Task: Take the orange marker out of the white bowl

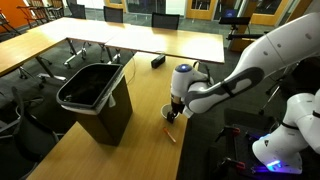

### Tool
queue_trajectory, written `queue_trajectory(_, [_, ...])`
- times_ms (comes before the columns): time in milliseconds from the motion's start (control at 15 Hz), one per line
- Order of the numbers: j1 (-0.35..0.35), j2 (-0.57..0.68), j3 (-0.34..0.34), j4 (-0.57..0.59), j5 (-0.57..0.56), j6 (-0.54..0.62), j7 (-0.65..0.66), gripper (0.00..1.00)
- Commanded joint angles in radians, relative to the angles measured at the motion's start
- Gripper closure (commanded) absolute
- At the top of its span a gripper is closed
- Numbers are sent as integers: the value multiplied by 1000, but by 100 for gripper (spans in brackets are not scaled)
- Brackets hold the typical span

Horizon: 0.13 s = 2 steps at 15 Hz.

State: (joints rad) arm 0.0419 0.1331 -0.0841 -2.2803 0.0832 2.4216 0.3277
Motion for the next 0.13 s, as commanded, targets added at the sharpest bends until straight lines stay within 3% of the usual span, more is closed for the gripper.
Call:
queue_trajectory(0, [-45, -51, 10, 35, -10, -153, -110, 0])
queue_trajectory(67, [-55, -59, 13, 35, 3, -163, -156, 0])
